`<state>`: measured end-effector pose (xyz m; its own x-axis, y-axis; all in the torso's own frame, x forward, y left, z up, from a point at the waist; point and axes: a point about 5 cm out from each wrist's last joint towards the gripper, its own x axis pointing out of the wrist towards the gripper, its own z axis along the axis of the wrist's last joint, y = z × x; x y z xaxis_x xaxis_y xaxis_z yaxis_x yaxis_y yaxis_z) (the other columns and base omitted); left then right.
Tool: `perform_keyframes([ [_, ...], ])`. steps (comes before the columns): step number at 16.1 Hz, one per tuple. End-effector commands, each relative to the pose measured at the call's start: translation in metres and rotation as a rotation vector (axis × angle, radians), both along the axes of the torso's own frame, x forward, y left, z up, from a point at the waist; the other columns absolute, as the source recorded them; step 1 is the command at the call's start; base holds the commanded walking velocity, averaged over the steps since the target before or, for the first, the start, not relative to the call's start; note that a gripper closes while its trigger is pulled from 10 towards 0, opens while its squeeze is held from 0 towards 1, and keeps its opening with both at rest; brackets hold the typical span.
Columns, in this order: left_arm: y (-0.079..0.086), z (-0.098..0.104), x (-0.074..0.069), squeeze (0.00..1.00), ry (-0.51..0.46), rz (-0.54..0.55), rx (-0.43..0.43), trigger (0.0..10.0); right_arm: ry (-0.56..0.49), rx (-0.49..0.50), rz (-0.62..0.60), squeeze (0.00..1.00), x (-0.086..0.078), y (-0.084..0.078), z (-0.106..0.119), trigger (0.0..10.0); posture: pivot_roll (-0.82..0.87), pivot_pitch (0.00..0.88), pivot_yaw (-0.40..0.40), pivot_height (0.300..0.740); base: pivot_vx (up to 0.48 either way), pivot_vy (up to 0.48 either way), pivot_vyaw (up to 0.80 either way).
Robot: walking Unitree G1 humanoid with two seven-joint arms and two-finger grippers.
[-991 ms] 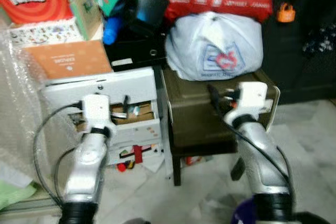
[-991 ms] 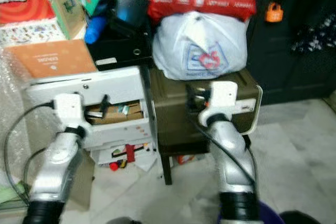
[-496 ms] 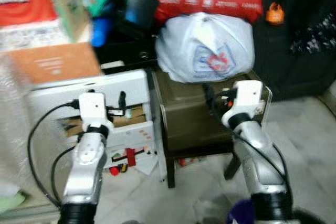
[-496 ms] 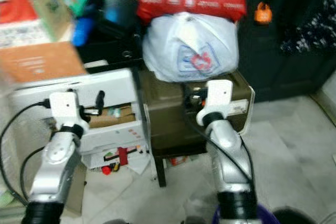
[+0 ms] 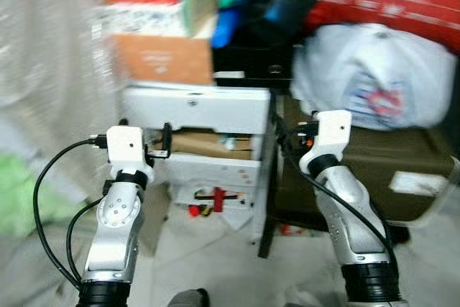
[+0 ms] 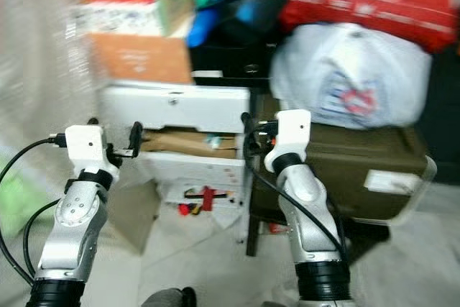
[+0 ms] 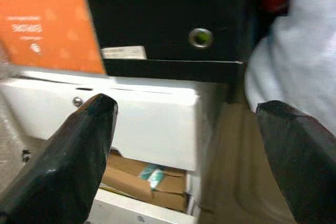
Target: Clean up the room
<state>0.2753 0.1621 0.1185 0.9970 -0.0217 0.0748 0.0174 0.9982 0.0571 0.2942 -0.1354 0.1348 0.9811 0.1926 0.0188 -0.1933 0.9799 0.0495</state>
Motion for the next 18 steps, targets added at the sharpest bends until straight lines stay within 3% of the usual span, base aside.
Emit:
perform_keyframes([
  [1,-0.0005,0.0016,-0.0015,0.00,-0.005,-0.013,0.017,10.0,-0.032,0.001,0.005,0.00,0.0013,0.0029,0.0079,10.0,-0.15,0.000,0.048,0.740,0.000,0.000,0.80],
  [10,-0.0076,0.0033,-0.0057,0.00,-0.002,-0.054,-0.061,10.0,-0.027,-0.018,0.007,0.00,0.0038,0.0021,0.0068,10.0,-0.15,0.000,0.042,0.740,0.000,0.000,0.80],
  [18,-0.0058,0.0054,-0.0046,0.00,-0.007,-0.053,-0.051,10.0,-0.032,-0.018,0.017,0.00,0.0041,0.0034,0.0077,10.0,-0.15,0.000,0.045,0.740,0.000,0.000,0.80],
])
